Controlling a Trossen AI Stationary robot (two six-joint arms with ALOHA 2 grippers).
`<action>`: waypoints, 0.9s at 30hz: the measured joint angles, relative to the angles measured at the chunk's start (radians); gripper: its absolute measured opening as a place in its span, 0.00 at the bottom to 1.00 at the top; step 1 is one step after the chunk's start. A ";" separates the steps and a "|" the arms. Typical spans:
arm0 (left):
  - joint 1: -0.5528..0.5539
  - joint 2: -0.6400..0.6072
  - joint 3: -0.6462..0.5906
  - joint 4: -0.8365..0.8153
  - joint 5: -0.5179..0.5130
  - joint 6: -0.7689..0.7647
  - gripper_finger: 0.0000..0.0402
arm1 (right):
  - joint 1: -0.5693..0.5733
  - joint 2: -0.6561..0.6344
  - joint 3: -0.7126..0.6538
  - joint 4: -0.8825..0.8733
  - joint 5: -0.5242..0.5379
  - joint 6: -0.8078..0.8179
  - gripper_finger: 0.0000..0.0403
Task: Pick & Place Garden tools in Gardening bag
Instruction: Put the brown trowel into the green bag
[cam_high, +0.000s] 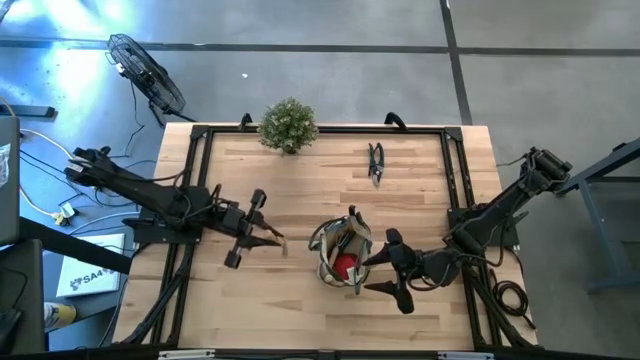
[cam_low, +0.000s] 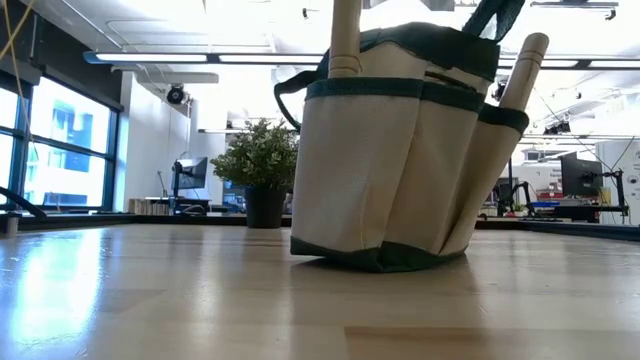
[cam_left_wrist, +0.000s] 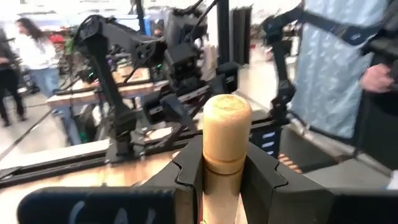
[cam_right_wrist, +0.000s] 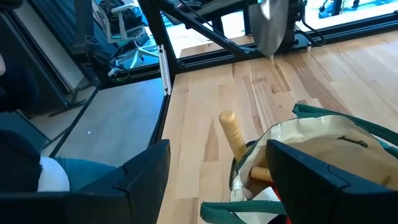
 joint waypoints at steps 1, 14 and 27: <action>0.000 0.000 -0.019 0.032 0.008 -0.004 0.16 | 0.000 0.000 0.000 0.000 0.000 0.000 0.64; 0.000 0.035 -0.148 0.229 0.047 -0.034 0.16 | -0.005 0.000 0.000 0.003 0.000 0.001 0.64; 0.000 0.146 -0.211 0.428 0.054 -0.042 0.16 | -0.026 0.000 0.000 0.003 -0.003 0.003 0.64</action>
